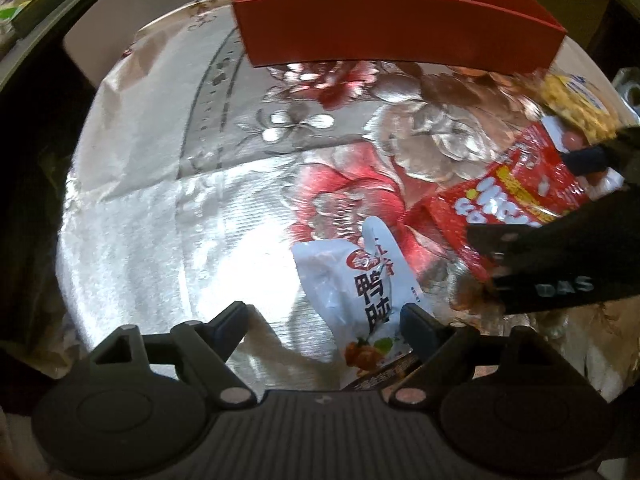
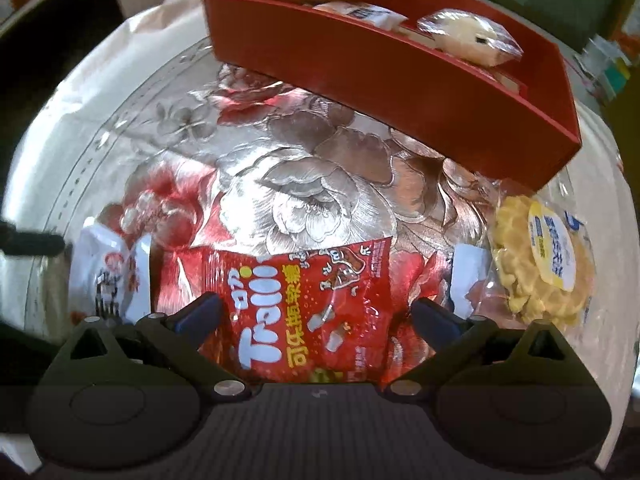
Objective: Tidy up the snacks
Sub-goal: 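Grasp the white duck-neck bag with the left gripper while the right grasps the red Trolli bag, then lift both held bags and carry them over the red box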
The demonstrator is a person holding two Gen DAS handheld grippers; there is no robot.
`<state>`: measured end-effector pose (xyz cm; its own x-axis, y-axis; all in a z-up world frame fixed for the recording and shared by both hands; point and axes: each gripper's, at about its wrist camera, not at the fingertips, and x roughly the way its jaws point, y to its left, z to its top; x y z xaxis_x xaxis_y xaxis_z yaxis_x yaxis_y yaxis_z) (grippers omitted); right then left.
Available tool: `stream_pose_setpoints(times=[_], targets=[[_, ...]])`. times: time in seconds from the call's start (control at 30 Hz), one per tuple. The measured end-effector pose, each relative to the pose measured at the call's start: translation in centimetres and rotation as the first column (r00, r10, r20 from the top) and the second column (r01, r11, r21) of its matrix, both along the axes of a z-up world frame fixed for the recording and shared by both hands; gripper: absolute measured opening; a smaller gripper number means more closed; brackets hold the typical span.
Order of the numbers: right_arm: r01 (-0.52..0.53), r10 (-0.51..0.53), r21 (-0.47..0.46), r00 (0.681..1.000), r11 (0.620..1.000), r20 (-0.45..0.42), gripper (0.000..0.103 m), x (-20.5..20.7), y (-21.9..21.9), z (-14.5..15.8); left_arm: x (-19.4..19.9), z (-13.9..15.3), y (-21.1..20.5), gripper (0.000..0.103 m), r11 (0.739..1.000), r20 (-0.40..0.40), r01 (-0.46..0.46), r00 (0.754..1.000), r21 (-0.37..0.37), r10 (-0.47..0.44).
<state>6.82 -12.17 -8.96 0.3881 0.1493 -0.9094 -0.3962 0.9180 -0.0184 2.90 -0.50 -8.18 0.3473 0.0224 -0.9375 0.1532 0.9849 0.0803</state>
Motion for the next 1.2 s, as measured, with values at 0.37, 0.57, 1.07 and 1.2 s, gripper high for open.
stream_pose_setpoints(times=[0.37, 0.57, 1.07, 1.2], targets=[[-0.005, 0.005, -0.017, 1.000, 1.000, 0.023, 0.088, -1.3, -1.3, 0.6, 1.7, -1.2, 0.9, 0.100, 0.989, -0.021, -0.137, 0.990, -0.049, 0.136], [0.086, -0.087, 0.048, 0.996, 0.995, 0.020, 0.094, -1.1, -2.1, 0.3, 1.1, -1.3, 1.3, 0.097, 0.977, 0.040, -0.204, 0.978, -0.066, 0.207], [-0.011, 0.007, 0.038, 0.995, 0.999, 0.100, 0.068, -2.8, -1.9, 0.7, 0.9, 0.4, -1.0, 0.035, 0.994, 0.114, -0.096, 0.988, -0.060, 0.102], [0.025, -0.031, 0.098, 0.997, 0.995, 0.064, 0.059, -2.4, -3.2, 1.3, 0.9, 0.7, -0.9, 0.032, 0.993, 0.113, -0.091, 0.989, -0.075, 0.099]])
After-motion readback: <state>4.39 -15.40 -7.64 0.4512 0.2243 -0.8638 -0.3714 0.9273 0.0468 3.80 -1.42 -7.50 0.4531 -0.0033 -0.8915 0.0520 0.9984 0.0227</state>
